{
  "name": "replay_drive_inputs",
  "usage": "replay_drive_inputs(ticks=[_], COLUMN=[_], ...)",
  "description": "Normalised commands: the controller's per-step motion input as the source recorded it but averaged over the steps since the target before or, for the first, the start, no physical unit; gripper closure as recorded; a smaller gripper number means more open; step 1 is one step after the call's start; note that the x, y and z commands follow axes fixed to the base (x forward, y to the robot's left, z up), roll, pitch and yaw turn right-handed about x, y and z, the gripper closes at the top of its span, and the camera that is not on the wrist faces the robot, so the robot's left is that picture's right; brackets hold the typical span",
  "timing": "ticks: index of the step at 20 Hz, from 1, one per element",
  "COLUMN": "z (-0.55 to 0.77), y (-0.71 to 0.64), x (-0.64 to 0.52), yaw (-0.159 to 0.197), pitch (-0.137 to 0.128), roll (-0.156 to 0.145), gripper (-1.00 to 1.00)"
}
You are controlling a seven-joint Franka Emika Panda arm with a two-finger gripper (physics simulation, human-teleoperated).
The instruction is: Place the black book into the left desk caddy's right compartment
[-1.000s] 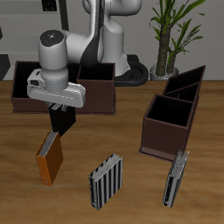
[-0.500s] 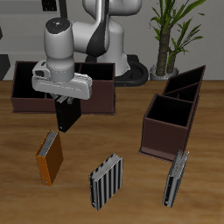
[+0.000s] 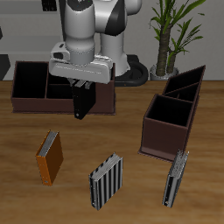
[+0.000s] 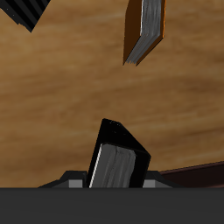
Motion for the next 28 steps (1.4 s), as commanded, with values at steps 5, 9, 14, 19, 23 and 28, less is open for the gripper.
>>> replay_drive_inputs(ticks=[5, 9, 14, 19, 23, 28], z=[0.61, 0.54, 0.34, 0.29, 0.33, 0.27], y=[0.66, 0.85, 0.78, 0.79, 0.79, 0.59], x=[0.18, 0.20, 0.10, 0.05, 0.08, 0.04], yaw=[0.049, 0.044, 0.037, 0.062, 0.051, 0.019], pitch=[-0.023, -0.017, 0.009, -0.017, -0.009, 0.000], roll=[0.024, 0.024, 0.024, 0.064, 0.028, -0.014], gripper=[1.00, 1.00, 1.00, 1.00, 1.00, 1.00])
